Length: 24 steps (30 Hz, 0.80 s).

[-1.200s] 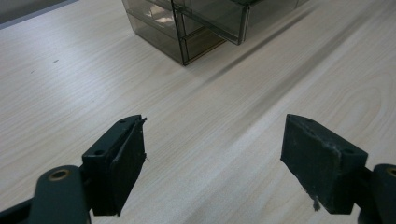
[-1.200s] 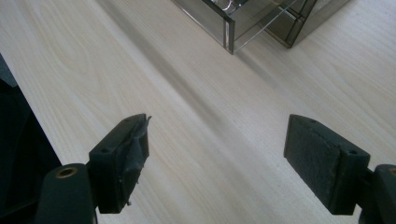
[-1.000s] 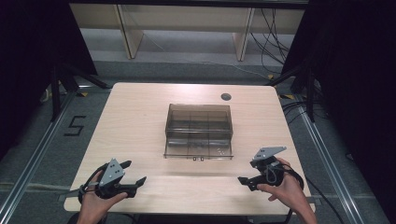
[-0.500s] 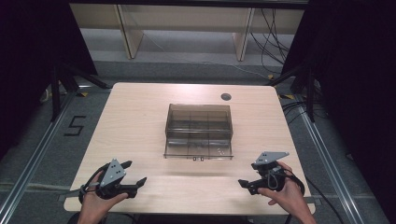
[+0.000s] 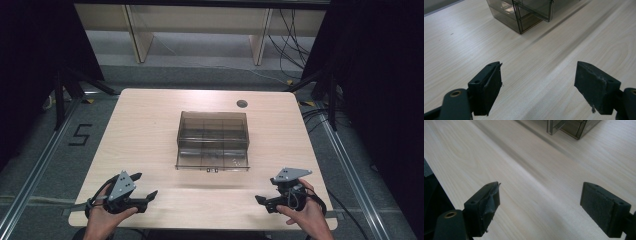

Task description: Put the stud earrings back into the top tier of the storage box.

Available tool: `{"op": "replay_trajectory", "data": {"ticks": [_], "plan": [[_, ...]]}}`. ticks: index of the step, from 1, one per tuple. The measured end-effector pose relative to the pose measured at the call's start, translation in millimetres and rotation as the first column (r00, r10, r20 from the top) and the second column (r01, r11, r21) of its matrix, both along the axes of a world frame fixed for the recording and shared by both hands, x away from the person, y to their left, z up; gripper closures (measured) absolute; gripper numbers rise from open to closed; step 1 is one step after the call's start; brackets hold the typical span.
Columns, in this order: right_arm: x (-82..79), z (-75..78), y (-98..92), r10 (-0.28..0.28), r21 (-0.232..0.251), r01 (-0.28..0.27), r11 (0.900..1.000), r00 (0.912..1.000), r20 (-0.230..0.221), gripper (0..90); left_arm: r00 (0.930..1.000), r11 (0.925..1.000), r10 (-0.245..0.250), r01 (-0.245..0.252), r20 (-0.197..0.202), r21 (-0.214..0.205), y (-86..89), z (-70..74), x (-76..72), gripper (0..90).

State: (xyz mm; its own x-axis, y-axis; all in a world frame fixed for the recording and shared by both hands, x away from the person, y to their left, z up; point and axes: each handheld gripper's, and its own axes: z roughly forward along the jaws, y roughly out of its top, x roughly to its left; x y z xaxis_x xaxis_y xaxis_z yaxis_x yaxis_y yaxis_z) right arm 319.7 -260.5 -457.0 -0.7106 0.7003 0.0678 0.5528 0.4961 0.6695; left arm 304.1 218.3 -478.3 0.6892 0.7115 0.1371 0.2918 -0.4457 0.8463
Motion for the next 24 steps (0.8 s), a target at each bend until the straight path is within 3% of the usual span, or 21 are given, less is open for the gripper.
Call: {"op": "replay_trajectory", "data": {"ticks": [1, 2, 3, 4, 5, 6, 7, 8, 9, 10, 14, 15, 16, 17, 18, 19, 21, 22, 23, 24], "plan": [[-2.4, -1.5, 0.9, -0.023, 0.015, 0.023, 0.9996, 0.9997, -0.008, 17.0, 1.0, 1.0, 0.0, 0.0, 0.0, -0.001, -0.2, -0.1, -0.1, 21.2], [-0.4, -3.4, -0.4, 0.015, 0.021, -0.015, 0.9997, 0.9997, 0.018, 17.0, 1.0, 1.0, 0.0, 0.0, 0.0, -0.002, -0.3, -0.3, -0.2, 21.2], [-4.0, -2.8, 0.3, -0.031, 0.024, 0.031, 0.9992, 0.9995, -0.003, 16.9, 1.0, 1.0, 0.0, 0.0, -0.001, -0.002, -0.4, -0.3, -0.3, 21.2], [-5.1, -1.3, -1.5, -0.025, 0.005, 0.025, 0.9997, 0.9997, -0.005, 16.9, 1.0, 1.0, 0.0, 0.0, -0.001, -0.002, -0.4, -0.3, -0.2, 21.2], [-5.0, -4.6, -1.0, -0.021, 0.033, 0.02, 0.9992, 0.9996, 0.017, 16.8, 1.0, 1.0, -0.001, 0.001, 0.0, -0.001, -0.4, -0.3, -0.1, 21.2], [-5.8, -5.1, -1.8, -0.022, 0.029, 0.021, 0.9993, 0.9997, 0.015, 16.8, 1.0, 0.9999, 0.001, -0.001, -0.01, -0.011, -0.9, -0.7, -0.4, 21.2], [-9.0, -3.7, -1.5, -0.04, 0.023, 0.041, 0.9989, 0.9991, -0.012, 16.8, 0.9996, 0.9998, 0.01, -0.011, -0.028, -0.019, -1.7, -1.3, -1.4, 21.2], [-9.2, -5.4, -2.3, -0.049, 0.026, 0.049, 0.9985, 0.9988, -0.001, 16.8, 0.9999, 0.9999, 0.0, 0.0, -0.01, -0.013, -1.8, -1.3, -0.7, 21.2], [-9.5, -6.8, -3.3, -0.043, 0.031, 0.043, 0.9986, 0.9991, 0.002, 16.8, 0.9999, 0.9999, 0.001, -0.001, -0.013, -0.014, -2.1, -1.4, -0.9, 21.2], [-8.1, -7.4, -6.0, -0.008, 0.0, 0.008, 1.0, 0.9995, 0.029, 16.8, 0.9999, 1.0, -0.002, 0.002, -0.011, -0.009, -2.0, -1.3, -0.5, 21.2], [-12.7, -12.5, -6.6, -0.049, 0.029, 0.049, 0.9984, 0.9987, 0.016, 16.9, 0.9999, 1.0, 0.0, 0.0, -0.012, 0.0, -2.3, -1.2, -1.0, 21.2], [-12.5, -13.6, -7.8, -0.034, 0.023, 0.034, 0.9992, 0.9991, 0.026, 16.9, 0.9999, 1.0, 0.002, -0.002, -0.012, 0.006, -2.3, -1.1, -1.2, 21.2], [-13.9, -12.6, -8.6, -0.039, 0.011, 0.039, 0.9992, 0.9992, 0.001, 16.9, 0.9999, 1.0, 0.001, 0.0, -0.014, 0.009, -2.3, -0.9, -1.2, 21.2], [-13.0, -15.8, -8.7, -0.022, 0.024, 0.022, 0.9995, 0.9994, 0.027, 16.9, 0.9999, 0.9999, 0.001, -0.001, -0.013, 0.012, -2.4, -0.9, -1.3, 21.2], [-15.2, -16.4, -8.2, -0.048, 0.028, 0.047, 0.9985, 0.9987, 0.016, 16.9, 0.9997, 0.9999, 0.004, -0.004, -0.025, -0.01, -3.8, -2.0, -1.8, 21.2], [-15.8, -15.7, -9.8, -0.034, 0.007, 0.034, 0.9994, 0.9994, 0.0, 16.9, 0.9999, 1.0, -0.005, 0.005, -0.015, 0.001, -3.4, -1.7, -1.2, 21.2], [-18.1, -19.1, -9.0, -0.049, 0.028, 0.049, 0.9984, 0.9987, 0.008, 16.9, 0.9998, 0.9999, -0.007, 0.007, -0.016, 0.011, -3.3, -1.5, -1.1, 21.2], [-20.1, -17.9, -10.1, -0.056, 0.006, 0.056, 0.9984, 0.9982, -0.019, 16.9, 0.9998, 0.9999, -0.008, 0.008, -0.016, 0.012, -3.5, -1.6, -1.2, 21.2], [-19.6, -19.6, -10.3, -0.049, 0.011, 0.049, 0.9987, 0.9988, 0.003, 16.9, 0.9997, 0.9998, -0.012, 0.012, -0.019, 0.018, -3.4, -1.4, -1.1, 21.2], [-21.0, -18.7, -11.1, -0.053, -0.002, 0.053, 0.9986, 0.9984, -0.019, 16.9, 0.9999, 0.9994, -0.011, 0.011, -0.012, 0.032, -3.5, -1.3, -1.1, 21.2]]}}
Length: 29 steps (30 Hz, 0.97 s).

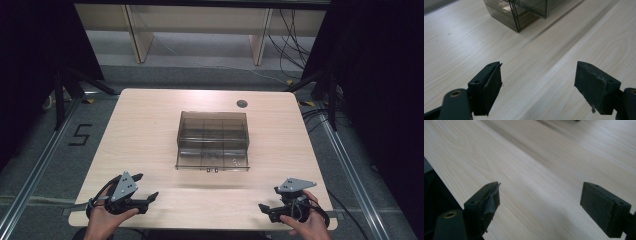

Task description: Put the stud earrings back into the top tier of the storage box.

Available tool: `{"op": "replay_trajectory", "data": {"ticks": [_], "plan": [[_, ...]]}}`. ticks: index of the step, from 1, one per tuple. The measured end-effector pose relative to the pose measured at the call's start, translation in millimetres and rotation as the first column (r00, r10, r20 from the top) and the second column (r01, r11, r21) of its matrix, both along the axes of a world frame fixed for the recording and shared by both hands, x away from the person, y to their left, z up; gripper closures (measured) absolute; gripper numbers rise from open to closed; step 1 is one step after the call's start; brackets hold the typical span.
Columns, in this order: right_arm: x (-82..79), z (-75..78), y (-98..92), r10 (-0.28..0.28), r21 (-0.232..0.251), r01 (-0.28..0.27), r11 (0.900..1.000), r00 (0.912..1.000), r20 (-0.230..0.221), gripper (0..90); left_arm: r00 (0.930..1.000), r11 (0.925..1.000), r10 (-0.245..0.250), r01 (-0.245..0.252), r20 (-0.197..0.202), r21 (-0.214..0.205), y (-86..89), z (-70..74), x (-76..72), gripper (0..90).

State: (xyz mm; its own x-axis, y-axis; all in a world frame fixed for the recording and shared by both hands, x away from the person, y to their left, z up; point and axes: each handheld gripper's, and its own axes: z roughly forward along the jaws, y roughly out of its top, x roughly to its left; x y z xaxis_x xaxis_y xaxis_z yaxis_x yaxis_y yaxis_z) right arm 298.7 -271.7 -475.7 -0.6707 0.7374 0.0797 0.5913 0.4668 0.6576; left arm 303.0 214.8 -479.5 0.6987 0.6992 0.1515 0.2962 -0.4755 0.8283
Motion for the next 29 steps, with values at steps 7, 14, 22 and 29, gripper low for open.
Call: {"op": "replay_trajectory", "data": {"ticks": [7, 14, 22, 29], "plan": [[-7.1, -2.7, -1.7, -0.02, 0.019, 0.02, 0.9996, 0.9998, -0.002, 16.9, 0.9999, 1.0, -0.004, 0.004, -0.01, -0.006, -1.4, -0.9, -0.3, 21.2], [-11.3, -6.0, -3.7, -0.016, 0.012, 0.016, 0.9998, 0.9999, -0.004, 16.9, 0.9997, 1.0, -0.003, 0.003, -0.023, -0.005, -3.3, -2.6, -1.1, 21.2], [-10.2, -8.4, -4.5, -0.003, 0.004, 0.003, 1.0, 0.9999, 0.01, 16.8, 0.9995, 0.9991, -0.025, 0.025, -0.017, 0.034, -2.6, -2.3, -0.2, 21.2], [-10.4, -9.6, -2.9, 0.003, 0.011, -0.003, 0.9999, 1.0, -0.004, 16.9, 0.9998, 0.9994, -0.009, 0.01, -0.019, 0.035, -3.4, -2.7, -1.2, 21.2]]}}
